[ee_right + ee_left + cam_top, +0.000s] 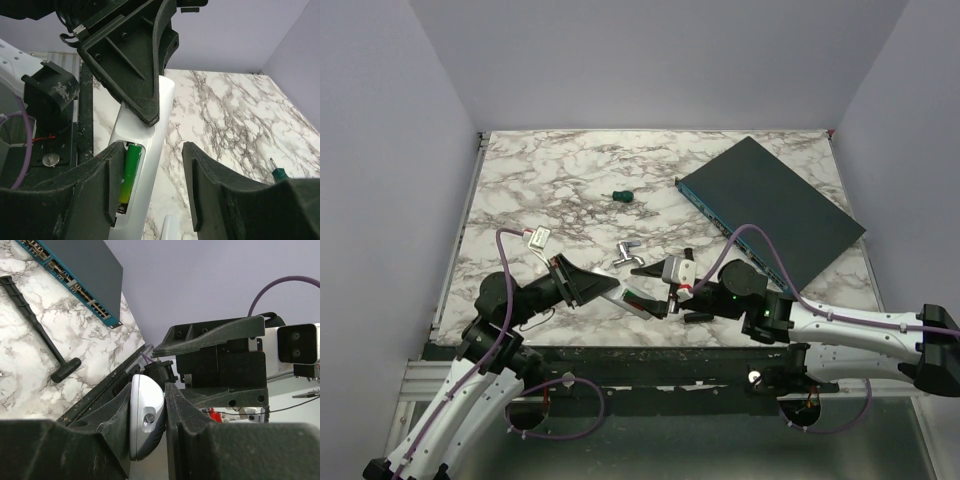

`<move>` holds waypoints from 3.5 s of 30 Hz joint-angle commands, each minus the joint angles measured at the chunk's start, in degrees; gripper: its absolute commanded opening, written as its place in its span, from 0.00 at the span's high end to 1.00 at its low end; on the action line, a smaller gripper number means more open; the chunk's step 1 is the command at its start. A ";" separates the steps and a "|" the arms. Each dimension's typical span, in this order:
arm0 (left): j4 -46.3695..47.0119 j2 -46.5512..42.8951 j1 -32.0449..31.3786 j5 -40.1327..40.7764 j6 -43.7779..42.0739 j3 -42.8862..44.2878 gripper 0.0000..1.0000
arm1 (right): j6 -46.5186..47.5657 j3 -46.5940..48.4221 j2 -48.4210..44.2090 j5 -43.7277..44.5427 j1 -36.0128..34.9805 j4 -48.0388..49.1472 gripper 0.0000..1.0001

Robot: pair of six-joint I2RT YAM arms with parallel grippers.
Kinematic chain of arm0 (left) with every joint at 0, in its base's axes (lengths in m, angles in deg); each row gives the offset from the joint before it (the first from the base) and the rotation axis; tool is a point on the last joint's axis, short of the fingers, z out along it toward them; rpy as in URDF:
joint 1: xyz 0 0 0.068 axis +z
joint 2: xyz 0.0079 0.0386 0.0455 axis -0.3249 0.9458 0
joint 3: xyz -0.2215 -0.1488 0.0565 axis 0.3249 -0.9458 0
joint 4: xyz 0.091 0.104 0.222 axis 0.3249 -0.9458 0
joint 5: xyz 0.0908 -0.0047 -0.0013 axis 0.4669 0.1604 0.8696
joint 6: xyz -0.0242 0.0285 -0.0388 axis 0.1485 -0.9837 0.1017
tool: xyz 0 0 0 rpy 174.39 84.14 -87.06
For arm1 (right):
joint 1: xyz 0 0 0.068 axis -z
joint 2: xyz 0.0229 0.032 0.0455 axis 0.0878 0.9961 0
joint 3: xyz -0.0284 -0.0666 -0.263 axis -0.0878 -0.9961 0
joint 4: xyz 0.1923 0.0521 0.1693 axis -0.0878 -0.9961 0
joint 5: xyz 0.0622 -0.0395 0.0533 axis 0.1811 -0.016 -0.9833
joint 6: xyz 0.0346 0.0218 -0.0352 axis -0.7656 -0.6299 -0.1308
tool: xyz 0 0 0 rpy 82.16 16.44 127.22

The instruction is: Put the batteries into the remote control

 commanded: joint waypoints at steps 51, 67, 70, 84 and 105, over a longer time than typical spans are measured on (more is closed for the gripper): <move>9.51 4.84 0.14 -1.48 0.51 -3.09 1.00 | -3.71 -3.73 -7.61 -1.45 0.31 -8.95 0.43; 11.11 6.39 0.08 -3.54 -1.77 -5.03 1.00 | -31.61 0.88 -6.95 19.23 0.27 -14.34 0.33; 10.82 6.80 0.09 -3.75 -2.76 -4.42 1.00 | -38.54 1.71 -7.06 19.17 0.34 -16.81 0.32; 8.98 7.86 0.10 -7.03 -4.96 -1.46 1.00 | -31.38 3.92 -8.91 11.86 0.31 -21.24 0.36; 1.23 12.45 0.04 -14.89 -10.99 3.08 1.00 | -26.67 1.77 -16.02 12.83 0.29 -15.14 0.41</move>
